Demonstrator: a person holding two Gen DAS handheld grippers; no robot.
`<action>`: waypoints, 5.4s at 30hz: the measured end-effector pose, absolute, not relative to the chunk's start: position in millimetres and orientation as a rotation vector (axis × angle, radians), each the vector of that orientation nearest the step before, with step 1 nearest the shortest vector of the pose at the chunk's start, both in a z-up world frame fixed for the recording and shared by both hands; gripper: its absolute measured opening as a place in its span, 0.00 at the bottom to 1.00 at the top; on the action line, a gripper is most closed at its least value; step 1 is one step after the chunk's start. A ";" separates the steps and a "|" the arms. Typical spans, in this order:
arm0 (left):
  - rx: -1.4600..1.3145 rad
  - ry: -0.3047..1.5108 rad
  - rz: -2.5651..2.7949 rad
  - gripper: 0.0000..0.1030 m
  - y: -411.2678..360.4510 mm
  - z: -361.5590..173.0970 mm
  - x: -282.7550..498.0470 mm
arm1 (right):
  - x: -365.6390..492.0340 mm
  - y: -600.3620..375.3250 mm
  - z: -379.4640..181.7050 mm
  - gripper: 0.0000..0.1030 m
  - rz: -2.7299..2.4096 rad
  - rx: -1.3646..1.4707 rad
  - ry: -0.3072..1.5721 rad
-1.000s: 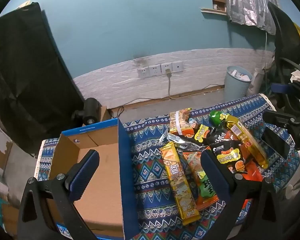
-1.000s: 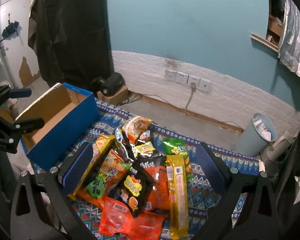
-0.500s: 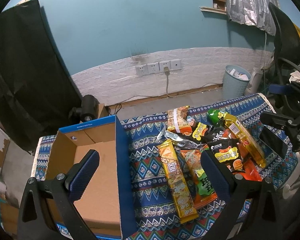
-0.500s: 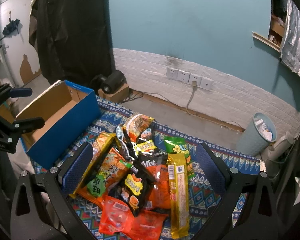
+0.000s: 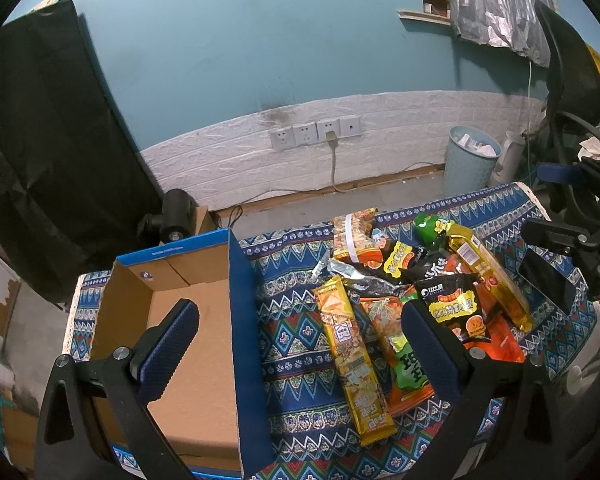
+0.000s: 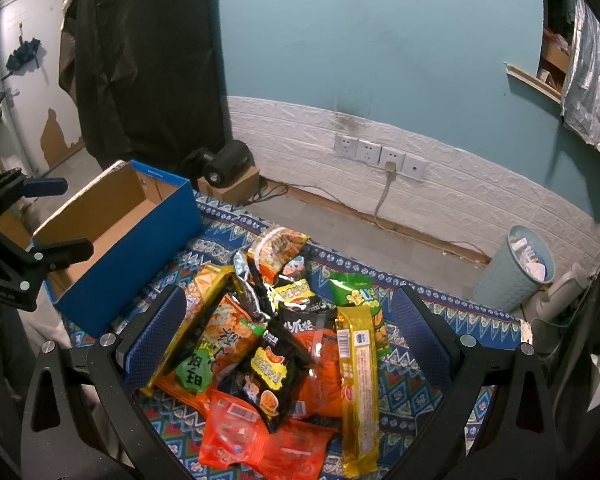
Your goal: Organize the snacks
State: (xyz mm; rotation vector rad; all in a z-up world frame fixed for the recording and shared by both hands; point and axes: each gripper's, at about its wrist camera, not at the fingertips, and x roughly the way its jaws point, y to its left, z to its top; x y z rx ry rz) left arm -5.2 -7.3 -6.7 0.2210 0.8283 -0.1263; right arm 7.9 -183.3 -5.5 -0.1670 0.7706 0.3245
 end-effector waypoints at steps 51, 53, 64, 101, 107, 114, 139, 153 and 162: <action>0.221 0.849 -0.141 0.99 -12.1 -11.7 -4.9 | 5.9 -181.5 -8.0 0.98 0.332 -0.166 0.776; 0.221 0.849 -0.141 0.99 -12.5 -12.3 -5.6 | 5.5 -181.2 -8.2 0.98 0.332 -0.167 0.776; 0.227 0.857 -0.144 0.99 -14.7 -14.8 -6.2 | 2.7 -182.0 -11.1 0.98 0.329 -0.168 0.783; 0.210 1.276 -0.085 0.99 -37.1 -156.1 69.3 | 58.3 -284.2 -141.3 0.81 0.215 -0.050 1.189; 0.215 1.313 -0.076 0.97 -36.5 -175.2 74.3 | 60.8 -285.2 -159.7 0.76 0.227 -0.055 1.233; 0.179 1.369 -0.078 0.83 -31.5 -196.4 82.7 | 63.3 -283.4 -183.1 0.57 0.250 -0.057 1.272; 0.287 1.252 -0.060 0.31 -15.4 -177.4 58.5 | 37.9 -275.6 -153.7 0.31 0.172 -0.070 1.288; 0.317 1.093 -0.064 0.31 -26.4 -120.7 31.7 | 36.0 -265.7 -104.5 0.30 0.153 -0.122 1.144; 0.303 1.011 -0.058 0.31 -18.7 -92.0 28.5 | 33.1 -251.8 -65.8 0.30 0.153 -0.145 1.056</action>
